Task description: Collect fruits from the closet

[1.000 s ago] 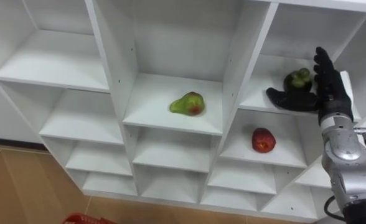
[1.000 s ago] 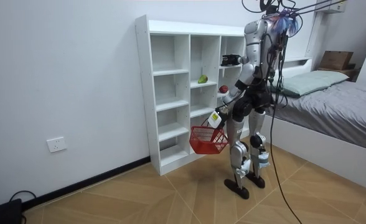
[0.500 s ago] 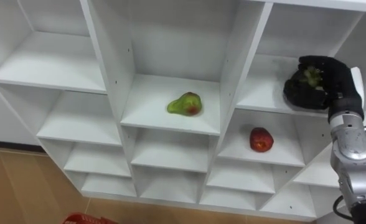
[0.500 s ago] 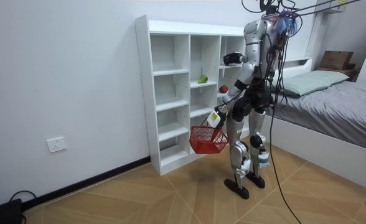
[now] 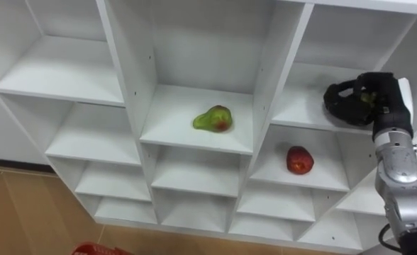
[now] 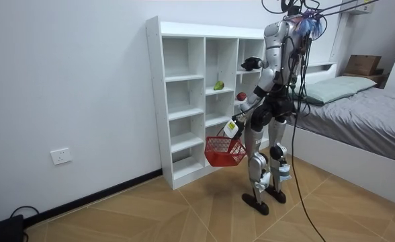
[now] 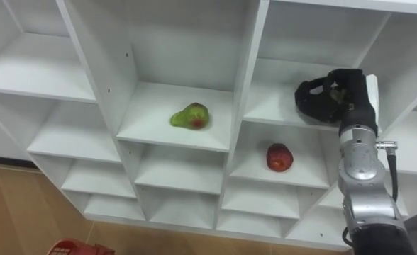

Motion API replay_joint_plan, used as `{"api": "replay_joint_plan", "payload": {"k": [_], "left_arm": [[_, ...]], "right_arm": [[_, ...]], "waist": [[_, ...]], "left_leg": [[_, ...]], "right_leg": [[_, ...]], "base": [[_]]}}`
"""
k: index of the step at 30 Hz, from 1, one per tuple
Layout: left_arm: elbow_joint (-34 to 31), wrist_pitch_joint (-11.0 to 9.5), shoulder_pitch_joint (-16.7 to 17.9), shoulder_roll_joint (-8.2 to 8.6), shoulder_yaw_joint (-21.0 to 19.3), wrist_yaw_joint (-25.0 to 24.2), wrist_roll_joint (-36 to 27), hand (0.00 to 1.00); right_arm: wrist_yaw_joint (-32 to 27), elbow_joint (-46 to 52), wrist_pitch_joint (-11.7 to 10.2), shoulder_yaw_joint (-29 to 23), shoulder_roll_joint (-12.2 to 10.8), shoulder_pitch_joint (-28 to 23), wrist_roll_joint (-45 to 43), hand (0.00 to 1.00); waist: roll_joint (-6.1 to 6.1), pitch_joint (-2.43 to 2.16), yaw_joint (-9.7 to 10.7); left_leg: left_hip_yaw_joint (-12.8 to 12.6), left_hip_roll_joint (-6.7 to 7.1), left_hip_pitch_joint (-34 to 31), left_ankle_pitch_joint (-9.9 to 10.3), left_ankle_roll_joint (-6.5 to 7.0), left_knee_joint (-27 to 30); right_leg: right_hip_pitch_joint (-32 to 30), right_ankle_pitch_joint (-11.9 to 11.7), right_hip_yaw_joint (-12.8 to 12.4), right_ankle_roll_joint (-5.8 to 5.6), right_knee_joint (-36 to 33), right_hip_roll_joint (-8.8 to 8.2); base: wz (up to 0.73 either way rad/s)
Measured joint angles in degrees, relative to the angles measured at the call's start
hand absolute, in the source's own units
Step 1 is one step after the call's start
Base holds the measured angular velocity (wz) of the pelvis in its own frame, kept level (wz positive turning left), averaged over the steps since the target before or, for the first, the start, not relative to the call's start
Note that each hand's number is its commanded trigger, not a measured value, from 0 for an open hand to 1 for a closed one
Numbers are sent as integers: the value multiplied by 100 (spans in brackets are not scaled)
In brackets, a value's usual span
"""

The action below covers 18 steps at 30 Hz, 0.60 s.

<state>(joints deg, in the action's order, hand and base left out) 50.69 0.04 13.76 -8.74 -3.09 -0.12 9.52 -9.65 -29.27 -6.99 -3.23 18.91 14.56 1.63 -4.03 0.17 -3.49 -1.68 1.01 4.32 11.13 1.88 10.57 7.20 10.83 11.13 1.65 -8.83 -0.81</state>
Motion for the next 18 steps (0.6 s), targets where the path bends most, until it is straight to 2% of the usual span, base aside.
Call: {"api": "replay_joint_plan", "payload": {"k": [7,18], "left_arm": [[0,-10,-7,3,-7,-25,10,100],[0,-38,-44,60,-4,-31,0,100]], "right_arm": [[-13,258,4,-19,-66,-160,149,100],[289,1206,58,56,-346,-682,636,100]], "waist": [[8,-6,0],[128,-17,9]], "left_leg": [[-4,1,4,0,0,-12],[-102,-15,-15,0,0,-18]], "right_leg": [[21,0,-13,0,1,3],[-23,-1,-60,2,-14,-1]], "base": [[0],[-3]]}}
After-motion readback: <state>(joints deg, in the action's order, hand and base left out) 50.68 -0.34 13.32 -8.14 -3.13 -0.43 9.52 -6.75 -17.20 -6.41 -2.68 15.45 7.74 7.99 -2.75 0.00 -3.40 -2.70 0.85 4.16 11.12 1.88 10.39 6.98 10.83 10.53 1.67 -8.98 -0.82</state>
